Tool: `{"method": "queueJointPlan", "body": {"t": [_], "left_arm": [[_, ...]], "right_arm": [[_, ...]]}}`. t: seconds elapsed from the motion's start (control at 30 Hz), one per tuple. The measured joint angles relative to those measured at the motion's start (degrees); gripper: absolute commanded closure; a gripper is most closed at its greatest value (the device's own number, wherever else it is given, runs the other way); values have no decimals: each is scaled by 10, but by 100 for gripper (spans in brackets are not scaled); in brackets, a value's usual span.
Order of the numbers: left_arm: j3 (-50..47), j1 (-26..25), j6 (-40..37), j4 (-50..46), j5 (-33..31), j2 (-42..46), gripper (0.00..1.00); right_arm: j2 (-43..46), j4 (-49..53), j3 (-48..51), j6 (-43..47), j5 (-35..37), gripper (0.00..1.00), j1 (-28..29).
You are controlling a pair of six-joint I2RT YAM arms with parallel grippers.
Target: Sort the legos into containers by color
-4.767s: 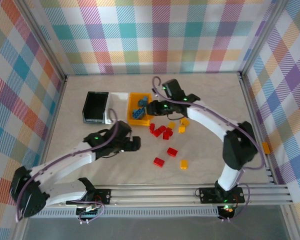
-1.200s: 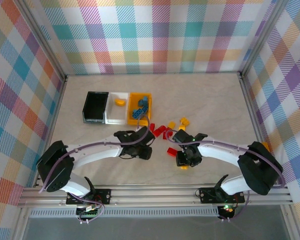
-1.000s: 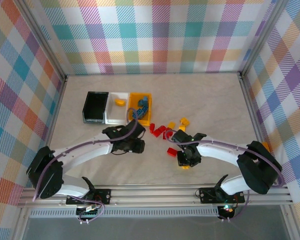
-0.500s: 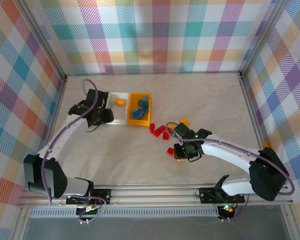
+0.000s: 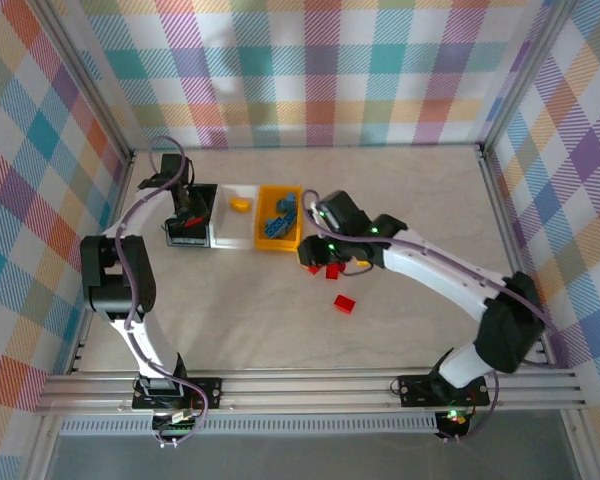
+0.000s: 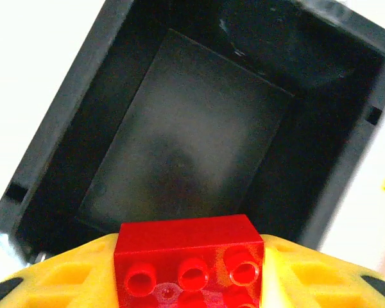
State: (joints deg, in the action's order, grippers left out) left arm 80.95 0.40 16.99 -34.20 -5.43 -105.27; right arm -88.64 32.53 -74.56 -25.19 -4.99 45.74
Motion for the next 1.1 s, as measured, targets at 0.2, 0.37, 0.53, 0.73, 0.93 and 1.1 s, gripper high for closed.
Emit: {"method": "queueJointPlan", "body": {"t": [0.2, 0.37, 0.53, 0.73, 0.93, 1.1], "left_arm": [[35, 16, 3, 6, 0, -56, 35], [44, 16, 16, 14, 15, -60, 25], [41, 16, 34, 15, 28, -47, 18], [-5, 16, 59, 12, 35, 66, 15], [-54, 16, 62, 13, 51, 192, 14], [-98, 9, 62, 6, 76, 250, 14]], "right_arm": [[-193, -40, -220, 56, -56, 71, 0], [-342, -36, -399, 82, -95, 71, 0], [-458, -17, -554, 88, -122, 71, 0], [-549, -6, -667, 80, -144, 54, -3], [-579, -16, -684, 54, -159, 51, -13], [-580, -26, -688, 42, -166, 50, -24]]}}
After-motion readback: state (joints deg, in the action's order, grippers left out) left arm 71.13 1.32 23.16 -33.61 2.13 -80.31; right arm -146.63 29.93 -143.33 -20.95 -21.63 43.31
